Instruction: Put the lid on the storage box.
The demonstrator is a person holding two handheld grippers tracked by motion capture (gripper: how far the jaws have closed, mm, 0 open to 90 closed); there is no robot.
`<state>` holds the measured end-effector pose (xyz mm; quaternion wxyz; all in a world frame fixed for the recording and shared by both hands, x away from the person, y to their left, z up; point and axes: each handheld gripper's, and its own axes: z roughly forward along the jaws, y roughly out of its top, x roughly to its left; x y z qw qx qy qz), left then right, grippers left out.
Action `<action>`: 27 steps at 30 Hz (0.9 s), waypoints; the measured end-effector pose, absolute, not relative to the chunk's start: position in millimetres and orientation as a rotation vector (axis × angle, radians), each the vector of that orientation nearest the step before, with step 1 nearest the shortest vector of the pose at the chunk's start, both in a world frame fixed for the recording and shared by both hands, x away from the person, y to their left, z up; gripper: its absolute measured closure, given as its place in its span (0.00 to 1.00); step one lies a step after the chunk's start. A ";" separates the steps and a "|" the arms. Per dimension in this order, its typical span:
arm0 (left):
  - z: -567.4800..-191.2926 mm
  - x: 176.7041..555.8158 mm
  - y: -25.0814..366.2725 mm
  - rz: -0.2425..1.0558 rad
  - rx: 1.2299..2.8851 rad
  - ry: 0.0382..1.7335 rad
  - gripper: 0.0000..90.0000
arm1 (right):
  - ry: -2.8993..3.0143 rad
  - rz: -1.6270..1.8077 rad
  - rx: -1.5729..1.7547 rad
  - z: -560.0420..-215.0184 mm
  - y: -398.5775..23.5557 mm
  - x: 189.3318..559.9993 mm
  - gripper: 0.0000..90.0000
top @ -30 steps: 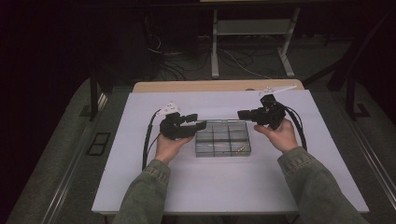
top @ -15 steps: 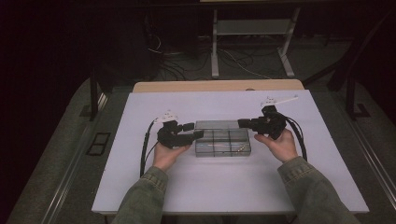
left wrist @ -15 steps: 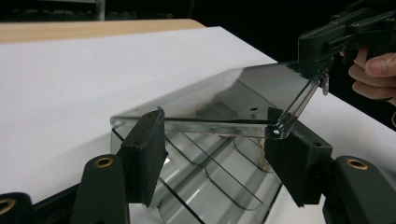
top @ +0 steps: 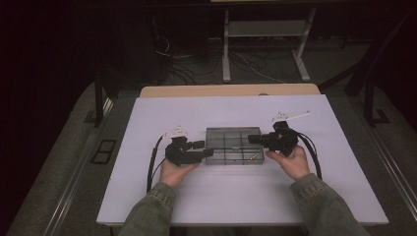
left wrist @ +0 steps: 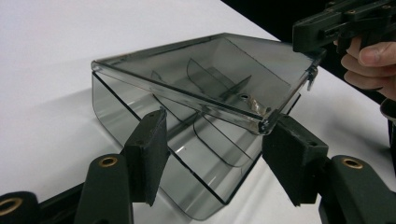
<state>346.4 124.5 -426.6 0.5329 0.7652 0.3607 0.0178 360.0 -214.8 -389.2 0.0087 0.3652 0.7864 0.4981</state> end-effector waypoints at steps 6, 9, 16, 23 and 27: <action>-430.2 342.1 123.0 0.031 1.853 0.848 0.45 | 2.459 1.550 1.156 -396.2 -214.4 357.5 0.99; -430.4 341.0 122.8 0.039 1.882 0.848 0.44 | 2.456 1.540 1.159 -399.6 -215.3 356.1 0.98; -425.9 337.0 127.2 0.030 1.850 0.851 0.40 | 2.415 1.521 1.179 -397.8 -219.0 349.8 0.81; -420.7 330.5 130.2 0.035 1.853 0.857 0.26 | 2.378 1.479 1.224 -392.4 -225.7 342.3 0.48; -418.6 327.7 131.9 0.020 1.842 0.870 0.14 | 2.396 1.458 1.210 -392.6 -230.3 336.2 0.22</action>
